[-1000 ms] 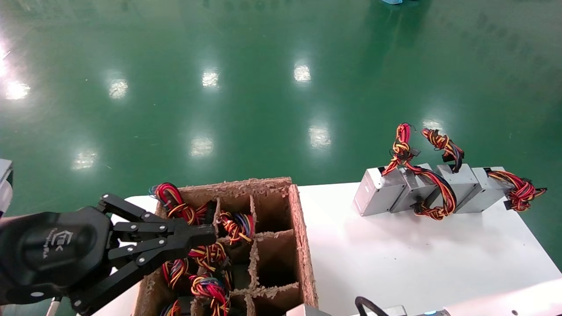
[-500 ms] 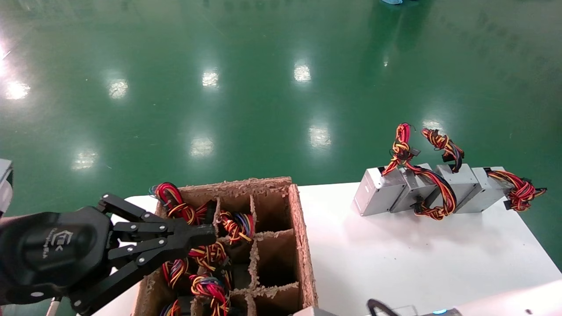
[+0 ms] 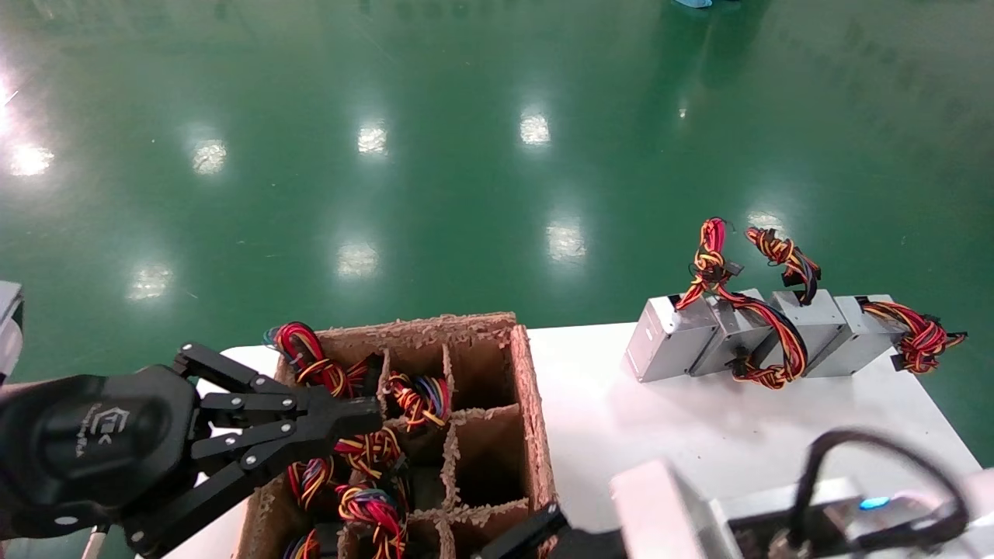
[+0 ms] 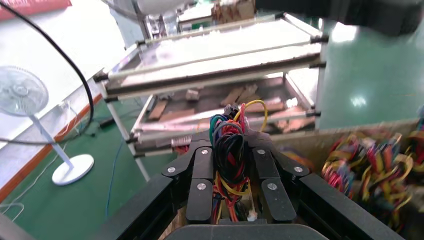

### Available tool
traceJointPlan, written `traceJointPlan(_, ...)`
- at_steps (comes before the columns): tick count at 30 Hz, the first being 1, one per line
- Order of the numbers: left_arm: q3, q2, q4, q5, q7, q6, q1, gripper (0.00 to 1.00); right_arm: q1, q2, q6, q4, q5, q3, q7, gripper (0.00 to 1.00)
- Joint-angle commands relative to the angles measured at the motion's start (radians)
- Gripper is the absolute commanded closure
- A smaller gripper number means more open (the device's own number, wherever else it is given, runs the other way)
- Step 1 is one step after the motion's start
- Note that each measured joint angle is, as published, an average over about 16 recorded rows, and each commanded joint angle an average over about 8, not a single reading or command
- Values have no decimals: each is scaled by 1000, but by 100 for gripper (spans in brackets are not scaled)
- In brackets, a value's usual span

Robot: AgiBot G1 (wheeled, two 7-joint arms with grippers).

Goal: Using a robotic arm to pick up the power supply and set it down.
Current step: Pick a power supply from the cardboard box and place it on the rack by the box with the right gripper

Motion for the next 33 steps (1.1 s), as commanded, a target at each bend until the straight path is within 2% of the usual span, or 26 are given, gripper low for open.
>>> traceJointPlan(1,0,0,0,0,0,0,0,100,11,7,-7,1,24,8,7,100)
traceJointPlan(11,0,0,0,0,0,0,0,100,64,45,-8,-7,168,57,62,100)
traceJointPlan(22,0,0,0,0,0,0,0,100,88,74,48,-89,330,128,136,100)
traceJointPlan(33,0,0,0,0,0,0,0,100,102,132,123,-244,346,183,119,100)
